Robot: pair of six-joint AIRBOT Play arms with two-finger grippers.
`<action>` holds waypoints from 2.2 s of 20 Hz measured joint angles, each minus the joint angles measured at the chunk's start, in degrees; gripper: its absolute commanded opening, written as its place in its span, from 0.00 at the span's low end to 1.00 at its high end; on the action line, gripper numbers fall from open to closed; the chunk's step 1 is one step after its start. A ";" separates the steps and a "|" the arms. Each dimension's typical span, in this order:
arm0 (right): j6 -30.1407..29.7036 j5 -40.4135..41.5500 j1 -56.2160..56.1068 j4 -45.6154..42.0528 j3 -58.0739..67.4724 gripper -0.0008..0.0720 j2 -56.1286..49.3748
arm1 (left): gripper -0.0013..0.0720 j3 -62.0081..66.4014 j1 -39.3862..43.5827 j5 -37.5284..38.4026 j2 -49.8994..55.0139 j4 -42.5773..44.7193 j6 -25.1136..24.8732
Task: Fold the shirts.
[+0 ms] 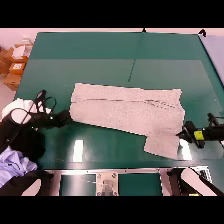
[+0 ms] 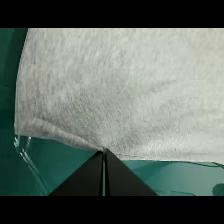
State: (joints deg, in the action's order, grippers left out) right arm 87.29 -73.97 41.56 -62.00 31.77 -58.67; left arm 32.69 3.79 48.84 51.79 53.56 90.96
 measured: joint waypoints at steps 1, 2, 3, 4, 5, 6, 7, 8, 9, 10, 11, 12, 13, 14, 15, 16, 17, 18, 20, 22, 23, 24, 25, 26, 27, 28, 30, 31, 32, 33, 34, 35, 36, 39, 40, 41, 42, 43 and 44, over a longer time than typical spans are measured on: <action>-0.04 -1.07 0.00 1.31 2.34 0.02 0.00 | 0.05 2.36 0.07 0.79 0.07 0.72 0.04; -0.02 -2.03 -0.02 2.89 5.16 0.02 0.00 | 0.05 4.74 0.07 1.49 0.33 1.81 0.04; 0.07 -2.58 -0.33 4.09 7.89 0.02 -0.11 | 0.05 7.48 0.02 1.88 1.05 3.02 0.07; 0.46 -2.97 -0.90 5.20 10.84 0.02 -0.46 | 0.05 10.03 -0.02 2.56 2.21 4.04 0.07; 0.90 -3.13 -1.70 6.01 13.70 0.02 -1.18 | 0.05 12.96 -0.04 3.06 4.07 4.98 0.04; 1.27 -3.10 -2.64 6.60 16.22 0.02 -2.12 | 0.05 15.78 -0.04 3.32 6.27 5.60 -0.02; 1.81 -2.62 -3.74 7.10 18.64 0.02 -3.43 | 0.05 18.93 -0.04 3.82 9.09 6.19 -0.26; 2.27 -1.66 -5.05 7.61 21.16 0.02 -5.16 | 0.05 21.94 -0.04 3.96 11.91 6.60 -0.63; 2.67 -0.63 -6.34 7.96 23.34 0.02 -7.06 | 0.05 25.29 -0.04 4.07 15.21 6.93 -1.11; 3.08 0.74 -7.78 8.26 25.57 0.02 -9.44 | 0.05 28.37 -0.04 4.33 18.43 7.21 -1.55; 3.43 2.16 -9.07 8.61 27.54 0.02 -11.93 | 0.05 31.74 -0.04 4.33 22.10 7.41 -2.14; 3.65 3.69 -10.40 8.90 29.51 0.02 -14.93 | 0.05 34.75 -0.04 4.33 25.59 7.45 -2.64; 3.72 5.27 -11.65 9.27 31.41 0.02 -18.08 | 0.05 37.90 -0.04 4.33 29.66 7.43 -3.19; 3.87 6.93 -12.68 9.62 33.05 0.02 -21.09 | 0.05 40.54 -0.04 4.42 33.24 7.41 -3.89; 3.93 8.50 -13.64 9.90 34.60 0.02 -24.06 | 0.05 43.23 -0.07 3.93 36.83 6.67 -4.98; 3.96 10.38 -14.43 10.40 36.39 0.02 -27.23 | 0.06 45.53 -0.04 3.10 40.19 5.57 -6.34; 3.98 11.82 -14.93 10.88 38.07 0.03 -30.03 | 0.33 47.32 -0.04 2.27 42.95 4.28 -7.69; 4.00 12.85 -15.32 11.23 39.82 0.18 -32.85 | 0.70 48.98 -0.07 1.09 45.38 2.36 -9.16; 3.78 13.90 -15.72 12.28 43.34 0.50 -36.76 | 1.00 50.95 -0.09 -0.28 48.54 -1.88 -11.76; 1.81 13.27 -15.13 12.76 47.47 0.69 -38.99 | 1.00 53.05 -0.37 -0.52 50.12 -5.35 -13.64; 0.24 11.96 -14.23 12.63 50.03 0.76 -39.63 | 1.00 54.42 -0.92 0.46 50.60 -6.27 -14.21; -1.16 10.38 -13.22 12.04 52.24 0.77 -40.09 | 1.00 56.15 -1.70 2.21 50.97 -6.86 -14.64; -2.64 8.11 -12.00 10.97 54.14 0.80 -40.44 | 1.00 57.86 -2.51 4.13 51.19 -7.58 -14.97; -4.20 5.95 -10.88 9.94 55.32 0.85 -40.79 | 1.00 59.58 -3.34 6.99 51.39 -8.02 -15.26; -5.99 4.09 -9.79 9.07 55.98 0.85 -41.18 | 1.00 61.00 -4.09 9.38 51.52 -8.31 -15.43; -7.65 2.58 -8.87 8.39 56.08 0.85 -41.64 | 0.99 62.31 -4.79 11.78 51.63 -8.68 -15.52; -11.45 0.02 -7.63 7.52 55.32 0.97 -42.95 | 0.57 63.93 -5.62 15.43 51.78 -8.96 -15.69; -13.53 -1.16 -7.39 7.43 54.69 0.97 -43.89 | 0.29 64.41 -5.81 16.81 51.82 -9.05 -15.78; -15.41 -2.08 -7.15 7.65 54.07 0.97 -44.87 | 0.14 64.81 -5.90 18.01 51.84 -9.33 -15.89; -17.31 -2.69 -6.93 8.11 53.51 0.97 -46.07 | 0.09 65.05 -5.90 18.91 51.84 -9.55 -15.89; -18.86 -3.56 -6.80 9.79 53.13 0.97 -47.23 | 0.09 65.24 -5.97 19.63 51.87 -9.73 -15.93; -20.46 -4.13 -6.93 11.82 52.85 0.97 -48.37 | 0.09 65.40 -6.08 20.02 51.87 -9.90 -15.96; -21.77 -5.16 -7.17 13.57 52.74 0.97 -49.44 | 0.09 65.51 -6.16 20.41 51.87 -10.45 -16.00; -24.57 -5.75 -8.87 15.61 52.33 0.50 -51.71 | 0.09 65.66 -6.10 21.53 51.89 -12.11 -16.06; -25.00 -5.57 -9.49 15.45 52.33 0.06 -52.24 | 0.09 65.68 -5.95 21.57 51.89 -12.46 -16.06; -25.31 -5.55 -9.92 15.63 52.48 0.02 -52.89 | 0.09 65.68 -5.70 21.92 51.89 -12.74 -16.09; -25.75 -6.10 -10.38 15.23 53.20 0.02 -53.07 | 0.09 65.68 -5.20 21.90 51.89 -12.74 -16.13; -26.01 -6.29 -10.75 14.80 54.16 0.02 -53.13 | 0.05 65.68 -4.33 21.81 51.93 -12.98 -16.28; -25.94 -6.93 -10.75 14.80 55.41 0.02 -53.35 | 0.05 65.70 -3.23 21.64 51.95 -13.14 -16.35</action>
State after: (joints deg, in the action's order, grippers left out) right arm 61.34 -80.90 30.81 -47.20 87.18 -112.03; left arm 98.39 0.56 70.48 103.74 40.42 74.61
